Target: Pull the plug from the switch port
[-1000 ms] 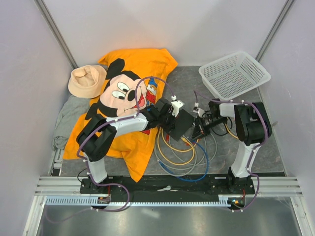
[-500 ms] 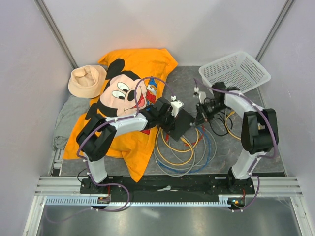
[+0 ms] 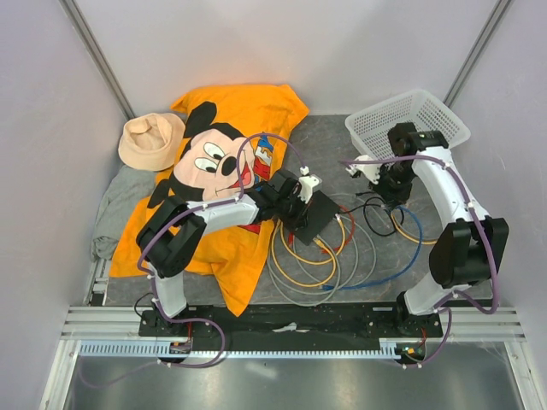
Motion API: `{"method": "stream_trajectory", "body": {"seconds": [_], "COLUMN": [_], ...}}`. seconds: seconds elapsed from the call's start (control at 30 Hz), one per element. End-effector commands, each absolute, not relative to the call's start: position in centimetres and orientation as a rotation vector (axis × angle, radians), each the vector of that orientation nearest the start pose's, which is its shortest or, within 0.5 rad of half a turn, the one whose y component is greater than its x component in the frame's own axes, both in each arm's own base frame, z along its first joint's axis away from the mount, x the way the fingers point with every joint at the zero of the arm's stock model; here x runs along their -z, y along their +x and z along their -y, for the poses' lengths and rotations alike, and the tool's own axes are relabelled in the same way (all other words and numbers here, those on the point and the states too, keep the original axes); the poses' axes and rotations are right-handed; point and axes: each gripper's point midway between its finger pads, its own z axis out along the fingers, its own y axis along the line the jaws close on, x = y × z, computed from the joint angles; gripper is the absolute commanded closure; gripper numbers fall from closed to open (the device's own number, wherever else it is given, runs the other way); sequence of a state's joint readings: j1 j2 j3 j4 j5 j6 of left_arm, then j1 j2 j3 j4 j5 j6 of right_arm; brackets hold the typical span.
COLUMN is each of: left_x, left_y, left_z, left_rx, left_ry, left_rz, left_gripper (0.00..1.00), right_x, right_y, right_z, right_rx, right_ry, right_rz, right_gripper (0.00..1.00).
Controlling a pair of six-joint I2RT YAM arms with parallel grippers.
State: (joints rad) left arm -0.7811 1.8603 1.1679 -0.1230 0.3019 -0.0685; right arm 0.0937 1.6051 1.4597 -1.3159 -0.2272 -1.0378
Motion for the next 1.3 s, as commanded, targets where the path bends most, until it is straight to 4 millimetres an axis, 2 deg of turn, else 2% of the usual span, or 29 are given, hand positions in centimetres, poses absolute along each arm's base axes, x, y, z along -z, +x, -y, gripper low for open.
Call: {"method": "stream_trajectory", "body": {"seconds": [0.0, 0.03, 0.13, 0.27, 0.33, 0.4, 0.47, 0.5, 0.53, 0.57, 0.67, 0.7, 0.77, 0.8, 0.83, 0.87, 0.9, 0.93, 0.97, 1.0, 1.03, 1.07, 1.1, 1.13, 1.17, 1.2, 1.27], "left_x": [-3.1, -3.2, -3.5, -3.3, -3.4, -3.6, -3.8, -4.0, -4.1, -4.2, -4.4, -4.5, -5.5, -6.1, -6.8, -7.9, -8.3, -8.0, -9.4, -9.5, -8.5, -8.4, -8.5, -7.7, -7.3, -6.6, -5.5], "left_y": [28.0, 27.9, 27.9, 27.4, 27.3, 27.3, 27.3, 27.3, 27.2, 27.1, 26.8, 26.9, 26.5, 26.9, 27.0, 26.6, 26.7, 26.1, 25.4, 25.0, 23.8, 23.0, 22.4, 21.6, 21.1, 20.9, 20.9], "left_z": [35.8, 35.8, 35.7, 35.5, 35.6, 35.5, 35.5, 35.5, 35.4, 35.4, 35.3, 35.2, 35.3, 35.1, 34.9, 34.7, 34.2, 33.6, 33.3, 32.8, 31.9, 31.5, 31.1, 30.4, 30.2, 29.9, 29.4], "left_rx": [0.755, 0.757, 0.759, 0.767, 0.776, 0.773, 0.774, 0.775, 0.774, 0.775, 0.784, 0.783, 0.812, 0.806, 0.810, 0.831, 0.820, 0.821, 0.837, 0.821, 0.828, 0.841, 0.842, 0.850, 0.856, 0.852, 0.830], "left_ry": [0.995, 0.999, 1.005, 1.011, 1.018, 1.022, 1.025, 1.032, 1.035, 1.037, 1.061, 1.073, 1.112, 1.144, 1.160, 1.188, 1.239, 1.277, 1.313, 1.388, 1.429, 1.460, 1.499, 1.524, 1.539, 1.548, 1.541], "left_rz": [-2.337, -2.334, -2.323, -2.330, -2.326, -2.322, -2.316, -2.309, -2.305, -2.302, -2.296, -2.293, -2.278, -2.245, -2.226, -2.200, -2.151, -2.135, -2.068, -2.000, -1.996, -1.975, -1.943, -1.959, -1.966, -1.986, -2.032], "left_gripper": [0.99, 0.98, 0.98, 0.98, 0.98, 0.98, 0.98, 0.99, 0.98, 0.98, 0.98, 0.98, 0.98, 0.98, 0.98, 0.98, 0.98, 0.98, 0.98, 0.98, 0.98, 0.98, 0.98, 0.98, 0.99, 0.98, 0.99], "right_x": [-17.7, -18.5, -19.1, -17.4, -16.3, -14.9, -14.1, -14.1, -14.5, -14.7, -16.7, -17.6, -19.6, -20.4, -21.1, -21.7, -20.4, -20.9, -21.4, -19.2, -18.6, -18.0, -16.0, -14.8, -13.6, -11.9, -10.4], "right_y": [30.6, 31.7, 34.3, 37.4, 37.7, 38.6, 38.7, 38.8, 39.0, 39.2, 39.9, 40.3, 41.1, 41.1, 40.4, 40.0, 38.6, 37.4, 37.2, 35.3, 34.6, 34.1, 32.3, 31.7, 31.3, 30.5, 29.8], "right_z": [1.2, 1.3, 2.0, 2.5, 2.5, 2.7, 2.3, 1.5, 1.0, 0.4, -2.5, -3.5, -5.9, -6.7, -8.0, -10.2, -11.2, -12.5, -14.1, -15.1, -15.9, -16.7, -17.6, -17.8, -17.8, -17.4, -17.3], "right_rx": [0.079, 0.123, 0.238, 0.349, 0.372, 0.432, 0.418, 0.374, 0.351, 0.326, 0.196, 0.155, 0.029, -0.037, -0.145, -0.304, -0.407, -0.534, -0.652, -0.760, -0.825, -0.892, -0.966, -0.978, -0.965, -0.938, -0.955], "right_ry": [-1.773, -1.764, -1.783, -1.840, -1.893, -1.917, -1.911, -1.880, -1.842, -1.808, -1.653, -1.511, -1.339, -1.251, -1.076, -1.020, -0.978, -0.828, -0.788, -0.728, -0.688, -0.618, -0.619, -0.617, -0.610, -0.597, -0.578], "right_rz": [-2.438, -2.407, -2.359, -2.314, -2.321, -2.331, -2.331, -2.320, -2.308, -2.295, -2.241, -2.264, -2.225, -2.224, -2.267, -2.222, -2.256, -2.286, -2.233, -2.297, -2.309, -2.336, -2.386, -2.419, -2.451, -2.506, -2.560], "right_gripper": [0.99, 1.00, 0.98, 0.97, 0.96, 0.86, 0.63, 0.57, 0.50, 0.39, 0.24, 0.23, 0.22, 0.21, 0.21, 0.21, 0.21, 0.22, 0.22, 0.23, 0.24, 0.31, 0.37, 0.43, 0.58, 0.66, 0.80]}}
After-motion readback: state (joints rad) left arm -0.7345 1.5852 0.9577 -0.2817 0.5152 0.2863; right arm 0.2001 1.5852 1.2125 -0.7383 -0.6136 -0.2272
